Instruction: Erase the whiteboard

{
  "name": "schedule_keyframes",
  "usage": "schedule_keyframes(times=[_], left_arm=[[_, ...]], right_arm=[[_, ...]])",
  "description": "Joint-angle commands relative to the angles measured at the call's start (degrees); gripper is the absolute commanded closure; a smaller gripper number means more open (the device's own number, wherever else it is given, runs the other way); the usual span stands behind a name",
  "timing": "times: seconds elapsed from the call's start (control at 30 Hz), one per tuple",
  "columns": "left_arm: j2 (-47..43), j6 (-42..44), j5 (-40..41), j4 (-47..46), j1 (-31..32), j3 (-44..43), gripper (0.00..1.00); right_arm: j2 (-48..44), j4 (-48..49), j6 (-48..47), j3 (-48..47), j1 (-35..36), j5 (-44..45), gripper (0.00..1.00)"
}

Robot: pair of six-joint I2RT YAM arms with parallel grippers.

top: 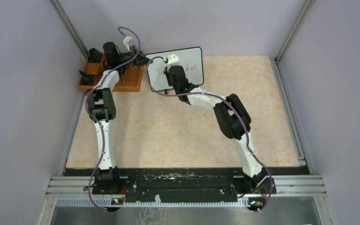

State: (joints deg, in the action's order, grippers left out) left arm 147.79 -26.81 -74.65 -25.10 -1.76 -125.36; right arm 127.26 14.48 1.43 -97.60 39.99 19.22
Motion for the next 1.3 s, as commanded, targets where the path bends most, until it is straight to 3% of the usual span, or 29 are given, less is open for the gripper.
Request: schedule_keyframes(times=[0.0,0.47,1.07,1.27], left_arm=[[1.63,3.04,0.47,0.22,-0.48,-1.42,1.0],[2.23,2.69,0.62,0.11,-0.59,-0.65,1.0],[2.34,1.91,0.64,-0.28,-0.53,-0.38,1.0],[2.35,2.97,0.65,0.92,-0.6,-0.56,1.0]], right_arm=[[1.5,2.89,-0.55,-6.0,0.55,-0.95,1.0],[10.6,0.59,-5.42,-17.69,4.89,0.19,1.0],[16.07,-0.05,-7.23,-22.27,4.61,5.33,1.0],[14.1,1.29,-6.61,-19.36,3.08,6.4,1.0]])
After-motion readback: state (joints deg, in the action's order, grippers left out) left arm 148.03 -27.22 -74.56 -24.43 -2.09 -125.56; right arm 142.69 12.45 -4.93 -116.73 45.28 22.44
